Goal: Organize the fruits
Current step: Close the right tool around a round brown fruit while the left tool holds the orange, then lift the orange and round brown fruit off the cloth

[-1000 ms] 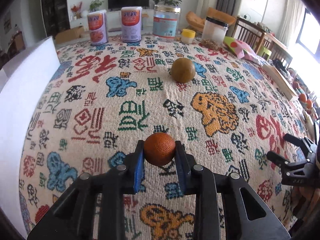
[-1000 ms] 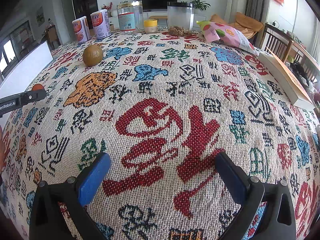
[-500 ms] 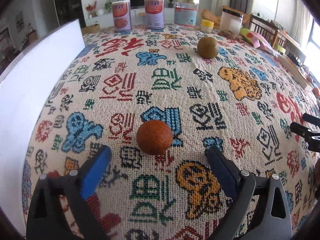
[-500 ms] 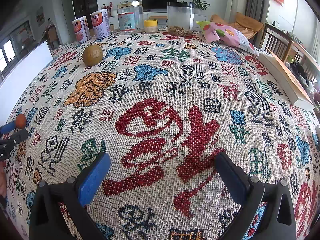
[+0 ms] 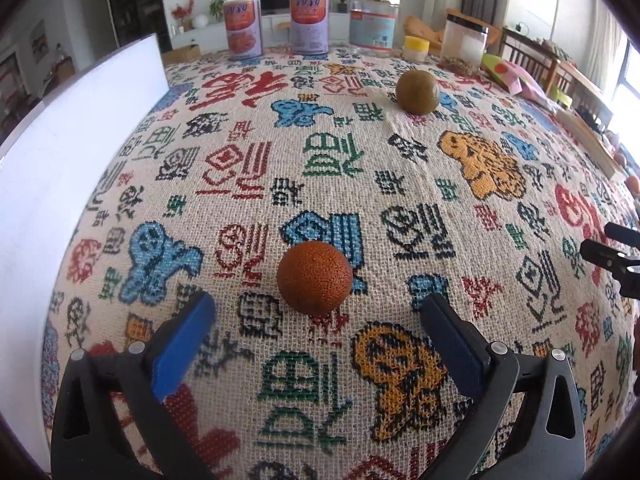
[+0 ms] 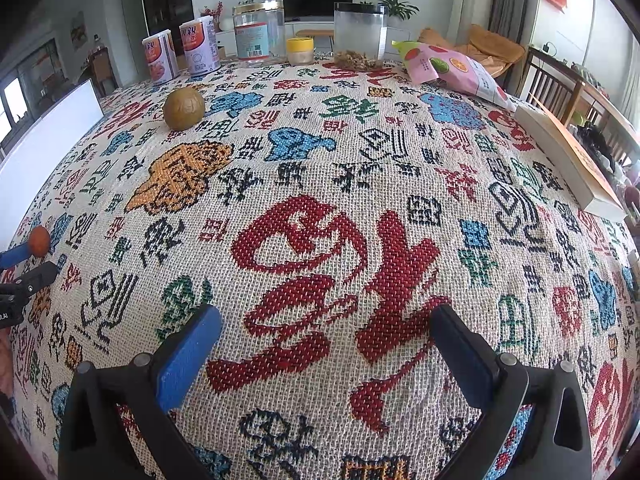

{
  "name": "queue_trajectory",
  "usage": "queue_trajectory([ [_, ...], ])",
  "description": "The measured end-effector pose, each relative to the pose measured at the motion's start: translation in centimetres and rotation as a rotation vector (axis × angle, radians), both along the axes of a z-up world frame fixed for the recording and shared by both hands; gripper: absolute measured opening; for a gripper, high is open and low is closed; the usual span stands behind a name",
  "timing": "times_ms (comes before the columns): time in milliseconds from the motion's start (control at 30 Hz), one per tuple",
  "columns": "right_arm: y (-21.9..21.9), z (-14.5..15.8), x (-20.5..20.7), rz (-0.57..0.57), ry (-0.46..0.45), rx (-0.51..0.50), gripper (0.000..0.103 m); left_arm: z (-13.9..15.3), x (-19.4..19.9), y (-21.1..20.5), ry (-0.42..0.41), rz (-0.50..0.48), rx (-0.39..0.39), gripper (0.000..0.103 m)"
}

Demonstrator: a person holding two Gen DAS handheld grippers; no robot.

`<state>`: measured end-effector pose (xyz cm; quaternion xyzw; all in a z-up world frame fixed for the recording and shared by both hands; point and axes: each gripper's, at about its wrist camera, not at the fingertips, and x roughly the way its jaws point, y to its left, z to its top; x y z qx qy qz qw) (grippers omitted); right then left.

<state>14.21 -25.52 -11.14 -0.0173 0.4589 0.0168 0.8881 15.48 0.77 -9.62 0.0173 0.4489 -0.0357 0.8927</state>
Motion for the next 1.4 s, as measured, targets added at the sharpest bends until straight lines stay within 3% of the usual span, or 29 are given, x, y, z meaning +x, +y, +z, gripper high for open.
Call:
queue_trajectory([
  [200,5.5,4.6,6.8,0.17,-0.064,0.138,0.103,0.0,0.0,0.0,0.0,0.0,0.0,0.103],
  [333,10.8,4.9,13.7,0.279,-0.072,0.106,0.102,0.0,0.0,0.0,0.0,0.0,0.0,0.102],
  [467,13.6,3.3,18.5,0.254,-0.03,0.064,0.1,0.0,0.0,0.0,0.0,-0.001,0.0,0.103],
  [567,14.0,1.9,20.5,0.223,0.018,0.109,0.081,0.0,0.0,0.0,0.0,-0.001,-0.001,0.103],
  [633,14.2,1.0,21.0,0.218,0.053,0.108,0.053,0.0,0.0,0.0,0.0,-0.001,-0.001,0.103],
  [667,14.2,0.9,20.9,0.214,0.046,0.105,0.049,0.0,0.0,0.0,0.0,-0.001,-0.001,0.103],
  [900,11.7,1.7,16.0,0.229,0.026,0.207,0.049,0.1,0.0,0.2,-0.002,-0.006,-0.022,0.102],
  [1000,9.7,2.0,11.7,0.246,0.048,0.274,0.049,0.5,-0.5,1.9,-0.016,-0.081,-0.148,0.102],
  [1067,8.2,2.2,8.2,0.256,0.043,0.292,0.049,0.6,-0.8,2.9,-0.032,-0.075,-0.219,0.102],
  [1133,6.7,2.2,4.6,0.245,0.034,0.261,0.049,0.5,-0.8,2.3,-0.029,-0.069,-0.188,0.102],
  [1267,5.0,1.7,-1.6,0.192,0.006,0.118,0.049,-0.1,-0.5,-0.5,-0.001,-0.068,0.004,0.103],
  [1400,4.7,0.8,-4.4,0.158,-0.036,0.068,0.049,-0.1,-0.2,-0.4,-0.002,-0.063,-0.004,0.103],
])
